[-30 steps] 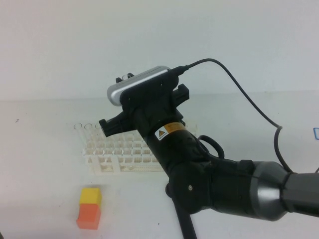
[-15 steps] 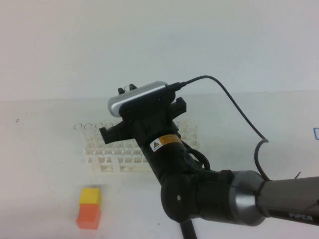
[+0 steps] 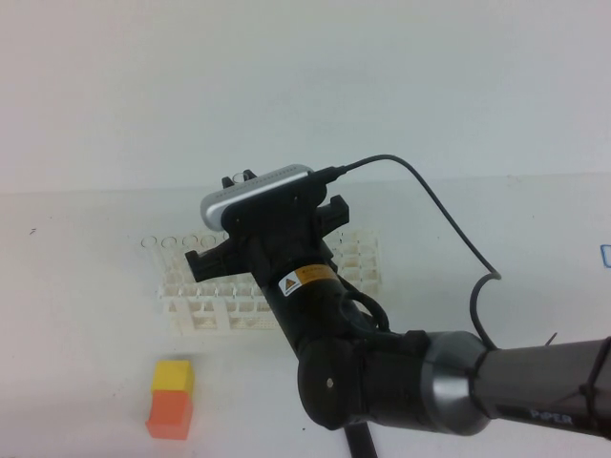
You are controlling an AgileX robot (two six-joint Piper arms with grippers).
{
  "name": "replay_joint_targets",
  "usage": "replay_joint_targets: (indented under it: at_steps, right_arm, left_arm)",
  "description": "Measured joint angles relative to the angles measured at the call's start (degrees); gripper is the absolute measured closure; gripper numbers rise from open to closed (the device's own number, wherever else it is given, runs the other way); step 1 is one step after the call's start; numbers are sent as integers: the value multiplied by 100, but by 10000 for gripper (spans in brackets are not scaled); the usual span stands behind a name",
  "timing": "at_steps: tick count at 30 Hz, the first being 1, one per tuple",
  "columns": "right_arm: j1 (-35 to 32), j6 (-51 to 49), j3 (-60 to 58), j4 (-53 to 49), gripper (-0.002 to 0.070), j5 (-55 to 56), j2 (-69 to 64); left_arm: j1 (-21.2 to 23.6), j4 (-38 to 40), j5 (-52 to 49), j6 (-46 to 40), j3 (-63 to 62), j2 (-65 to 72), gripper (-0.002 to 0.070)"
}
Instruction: Place the test tubes
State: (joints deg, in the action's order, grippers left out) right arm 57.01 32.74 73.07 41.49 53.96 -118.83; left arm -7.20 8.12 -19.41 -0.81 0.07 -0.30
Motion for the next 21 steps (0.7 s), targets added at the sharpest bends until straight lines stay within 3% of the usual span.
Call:
replay_joint_targets:
  at_steps: [21]
  right_arm:
    - [78,6,39,228,551,63,-402]
  left_arm:
    - [0,0,0,0,0,0,676]
